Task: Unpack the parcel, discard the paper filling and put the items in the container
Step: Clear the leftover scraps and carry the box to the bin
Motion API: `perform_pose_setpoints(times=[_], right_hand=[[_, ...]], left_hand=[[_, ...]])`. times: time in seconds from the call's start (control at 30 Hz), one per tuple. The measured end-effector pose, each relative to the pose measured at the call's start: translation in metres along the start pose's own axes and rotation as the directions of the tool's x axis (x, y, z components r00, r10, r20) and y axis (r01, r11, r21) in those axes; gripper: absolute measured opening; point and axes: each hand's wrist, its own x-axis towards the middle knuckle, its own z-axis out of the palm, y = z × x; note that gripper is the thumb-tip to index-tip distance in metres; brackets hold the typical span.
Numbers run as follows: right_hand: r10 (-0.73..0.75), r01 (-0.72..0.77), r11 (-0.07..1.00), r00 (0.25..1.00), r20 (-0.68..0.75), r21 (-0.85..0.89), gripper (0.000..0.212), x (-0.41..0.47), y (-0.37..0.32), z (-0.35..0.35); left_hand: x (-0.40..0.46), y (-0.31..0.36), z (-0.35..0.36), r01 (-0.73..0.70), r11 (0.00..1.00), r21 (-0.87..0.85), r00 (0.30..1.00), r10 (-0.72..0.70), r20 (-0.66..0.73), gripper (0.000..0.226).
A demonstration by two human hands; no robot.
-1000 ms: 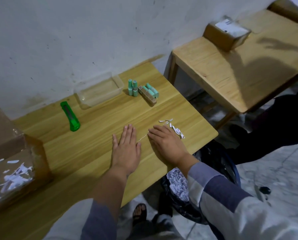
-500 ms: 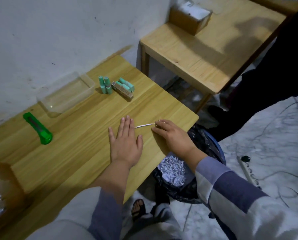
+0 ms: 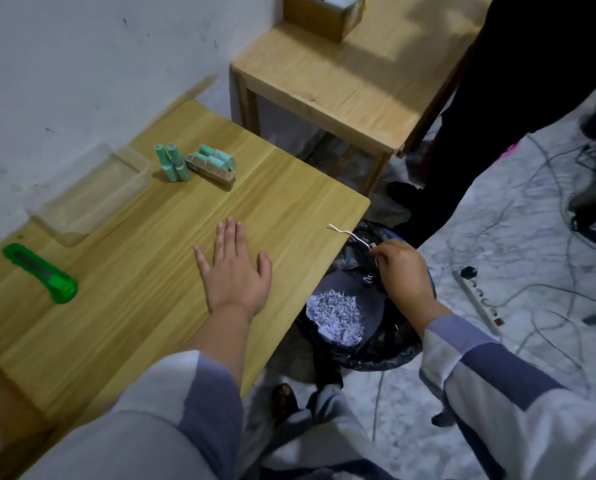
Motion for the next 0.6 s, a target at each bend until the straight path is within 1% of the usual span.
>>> perform_pose_setpoints(times=[0.17,0.3,0.43,0.5,0.6], right_hand=[[0.131,-0.129,0.991,0.971,0.202,-0.020,0.044,-0.004,0.013,0.005],[0.151,-0.146,0.989,0.962,0.226,-0.035,0.042,0.001,0.015,0.001],[0.151,-0.150,0.988,0.949,0.277,-0.024,0.034,0.001,0.014,-0.003],[0.139,-0.136,0.990,0.942,0.304,-0.033,0.034,0.002,0.012,-0.004],[0.114,-0.121,0.993,0.942,0.316,0.001,0.034,0.003,0.009,-0.009]], left_hand=[[0.000,0.000,0.001,-0.003,1.000,0.002,1.000,0.003,-0.007,0.066],[-0.001,0.000,0.001,-0.005,1.000,-0.013,1.000,0.005,-0.018,0.066],[0.000,-0.002,0.003,-0.015,1.000,-0.007,1.000,0.015,-0.014,0.065],[0.000,-0.003,0.003,-0.020,1.000,0.012,1.000,0.020,0.007,0.065],[0.003,-0.004,-0.002,-0.021,1.000,0.015,0.997,0.020,0.073,0.064]])
